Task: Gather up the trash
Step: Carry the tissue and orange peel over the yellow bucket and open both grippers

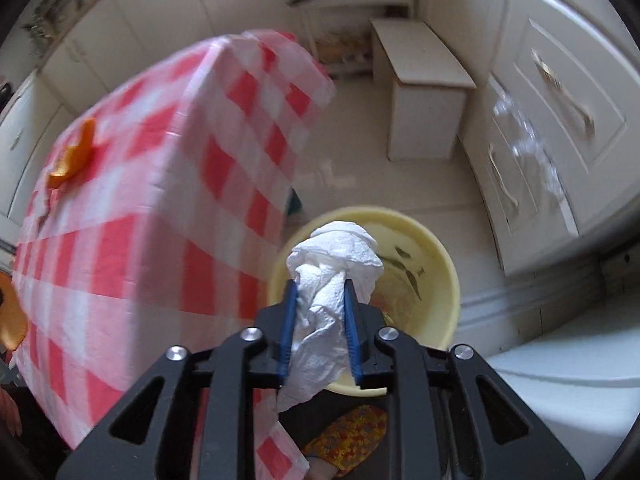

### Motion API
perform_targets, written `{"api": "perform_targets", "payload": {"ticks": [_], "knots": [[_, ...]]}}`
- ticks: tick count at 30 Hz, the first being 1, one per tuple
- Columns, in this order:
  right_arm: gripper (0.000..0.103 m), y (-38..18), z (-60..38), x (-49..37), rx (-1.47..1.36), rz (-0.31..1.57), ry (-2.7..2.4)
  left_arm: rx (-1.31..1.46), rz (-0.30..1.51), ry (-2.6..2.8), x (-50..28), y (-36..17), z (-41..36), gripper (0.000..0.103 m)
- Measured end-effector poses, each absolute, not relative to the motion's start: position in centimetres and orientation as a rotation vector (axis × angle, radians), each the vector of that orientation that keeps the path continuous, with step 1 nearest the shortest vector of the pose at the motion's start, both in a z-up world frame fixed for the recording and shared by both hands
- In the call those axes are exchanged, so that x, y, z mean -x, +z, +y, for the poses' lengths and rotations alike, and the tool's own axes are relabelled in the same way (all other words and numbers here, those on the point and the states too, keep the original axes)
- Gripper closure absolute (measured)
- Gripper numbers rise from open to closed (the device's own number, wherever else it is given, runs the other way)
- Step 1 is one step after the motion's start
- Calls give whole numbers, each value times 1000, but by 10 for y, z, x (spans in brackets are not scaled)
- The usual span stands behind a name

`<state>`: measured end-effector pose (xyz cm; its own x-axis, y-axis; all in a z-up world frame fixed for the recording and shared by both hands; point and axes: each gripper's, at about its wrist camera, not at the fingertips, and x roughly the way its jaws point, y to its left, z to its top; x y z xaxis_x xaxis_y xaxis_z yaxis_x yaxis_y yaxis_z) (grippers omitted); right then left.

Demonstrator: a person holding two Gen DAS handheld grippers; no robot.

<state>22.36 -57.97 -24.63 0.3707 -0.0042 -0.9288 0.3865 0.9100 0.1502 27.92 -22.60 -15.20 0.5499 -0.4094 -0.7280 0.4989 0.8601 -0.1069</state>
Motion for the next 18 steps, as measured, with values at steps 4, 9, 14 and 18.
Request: {"api": "perform_targets", "payload": {"ticks": [4, 9, 14, 18], "knots": [[58, -244, -603, -215, -495, 1135, -295, -116, 826, -567, -276, -149, -242, 98], [50, -197, -610, -202, -602, 943, -262, -109, 844, -655, -260, -144, -287, 98], [36, -138, -609, -180, -658, 678, -258, -79, 891, -770, -248, -146, -367, 98], [34, -112, -610, -172, -649, 572, -265, -78, 954, -808, -252, -160, -432, 98]]}}
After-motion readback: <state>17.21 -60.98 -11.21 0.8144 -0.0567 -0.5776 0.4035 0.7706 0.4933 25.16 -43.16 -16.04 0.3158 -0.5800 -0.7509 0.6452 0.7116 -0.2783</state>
